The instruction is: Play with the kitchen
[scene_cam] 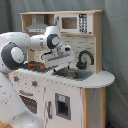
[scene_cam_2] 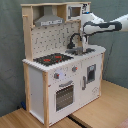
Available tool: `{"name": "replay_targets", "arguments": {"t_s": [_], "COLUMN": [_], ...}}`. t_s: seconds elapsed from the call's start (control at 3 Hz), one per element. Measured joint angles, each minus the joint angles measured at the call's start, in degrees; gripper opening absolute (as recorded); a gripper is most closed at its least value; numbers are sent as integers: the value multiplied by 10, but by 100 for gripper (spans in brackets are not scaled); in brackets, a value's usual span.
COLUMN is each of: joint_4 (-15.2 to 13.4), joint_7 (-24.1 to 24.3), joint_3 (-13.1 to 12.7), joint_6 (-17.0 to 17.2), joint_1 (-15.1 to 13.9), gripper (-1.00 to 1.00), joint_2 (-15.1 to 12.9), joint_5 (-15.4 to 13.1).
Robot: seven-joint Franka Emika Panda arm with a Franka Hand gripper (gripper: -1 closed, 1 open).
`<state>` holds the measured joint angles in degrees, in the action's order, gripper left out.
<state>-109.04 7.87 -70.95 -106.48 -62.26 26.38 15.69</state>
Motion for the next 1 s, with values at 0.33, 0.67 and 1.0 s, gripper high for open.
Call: {"name": "replay_targets", "arguments": {"t_s": [0.33, 0.67, 1.0], "joint_4": [4, 18, 44], "joint_7": [0, 0, 0], "joint_3": [-38, -77, -117], "joint_6": [-12, -22, -22], "joint_1": [-42, -81, -124], "gripper": [100, 100, 100], "joint_2": [-2, -2, -2], "joint_5": [0, 0, 0]}}
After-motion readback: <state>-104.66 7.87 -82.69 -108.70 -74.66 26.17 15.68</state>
